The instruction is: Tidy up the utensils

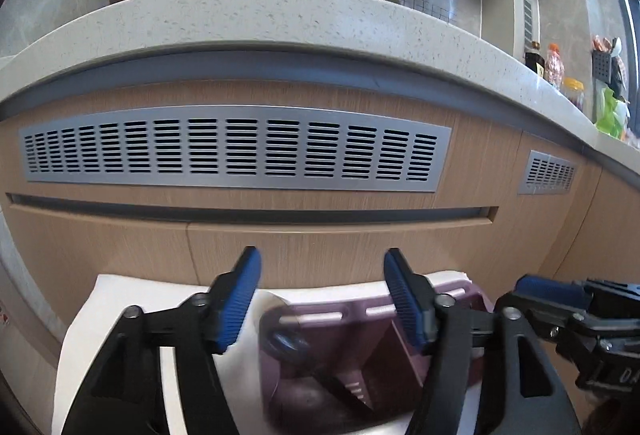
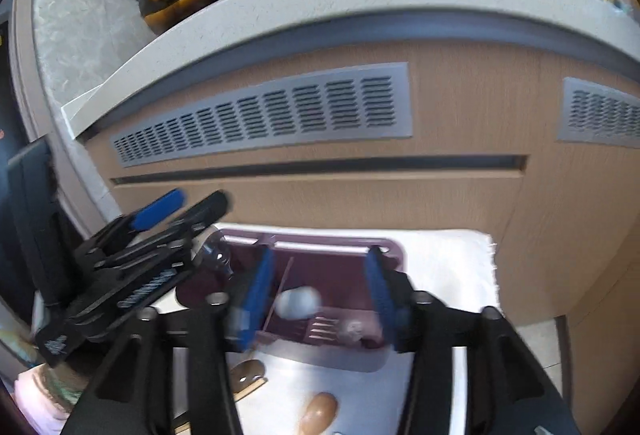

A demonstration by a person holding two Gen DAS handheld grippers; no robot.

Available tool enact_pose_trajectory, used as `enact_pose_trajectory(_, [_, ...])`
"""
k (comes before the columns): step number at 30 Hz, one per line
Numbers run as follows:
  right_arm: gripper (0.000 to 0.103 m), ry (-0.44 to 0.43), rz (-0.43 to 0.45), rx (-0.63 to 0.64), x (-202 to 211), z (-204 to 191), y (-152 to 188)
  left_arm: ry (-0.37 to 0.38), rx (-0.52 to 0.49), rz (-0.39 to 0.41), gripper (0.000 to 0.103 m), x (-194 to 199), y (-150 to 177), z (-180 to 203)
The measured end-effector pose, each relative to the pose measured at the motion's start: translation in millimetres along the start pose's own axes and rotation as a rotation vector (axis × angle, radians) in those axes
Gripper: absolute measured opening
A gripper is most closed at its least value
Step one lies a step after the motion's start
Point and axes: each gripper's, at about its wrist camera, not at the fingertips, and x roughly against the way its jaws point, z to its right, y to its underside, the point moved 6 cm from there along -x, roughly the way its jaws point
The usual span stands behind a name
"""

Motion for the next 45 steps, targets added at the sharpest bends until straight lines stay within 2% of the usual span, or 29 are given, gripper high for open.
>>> enact_pose_trajectory(1, [0.058,0.011,0.014,0.005,7,1,-1,-0.006,-0.001,0.003,0.066,7,-1,-2])
enact_pose_trajectory(3, [0.071,0.038,0.047,0.016,23,3,-1,-0.035,-0.003,-0.004,0.075,22,-1,-9])
enact_pose_trajectory(5, [0.083,0.071,0.073,0.025,39,5,1,-0.074,0.003,-0.027,0.090,34,3,-18])
enact_pose_trajectory(11, [0.093,0.159,0.039,0.054,69,9,31,-0.126,0.057,-0.128,0.094,74,44,-43])
enact_pose_trajectory(17, [0.102,0.260,-0.075,0.141,76,5,95,-0.135,0.035,-0.227,0.098,111,99,-43])
enact_pose_trajectory(20, [0.102,0.299,-0.168,0.211,73,-2,136,-0.133,0.014,-0.281,0.099,125,127,-42])
enact_pose_trajectory(22, [0.102,0.269,-0.250,0.198,70,-4,163,-0.129,0.003,-0.322,0.099,131,144,-41])
enact_pose_trajectory(25, [0.101,0.156,-0.345,0.055,68,-1,192,-0.136,0.015,-0.352,0.099,137,160,-42])
enact_pose_trajectory(27, [0.092,0.119,-0.367,-0.043,67,3,200,-0.127,0.037,-0.369,0.099,138,167,-44])
enact_pose_trajectory(29, [0.088,0.106,-0.376,-0.110,62,9,200,-0.122,0.053,-0.382,0.099,138,172,-46])
enact_pose_trajectory(33, [0.084,0.143,-0.387,-0.179,47,16,195,-0.121,0.064,-0.400,0.099,135,176,-49])
enact_pose_trajectory(42, [0.084,0.234,-0.370,-0.123,-7,18,174,-0.103,0.083,-0.415,0.099,135,181,-53])
enact_pose_trajectory(45, [0.079,0.251,-0.378,-0.088,-17,14,172,-0.103,0.091,-0.420,0.099,135,182,-56])
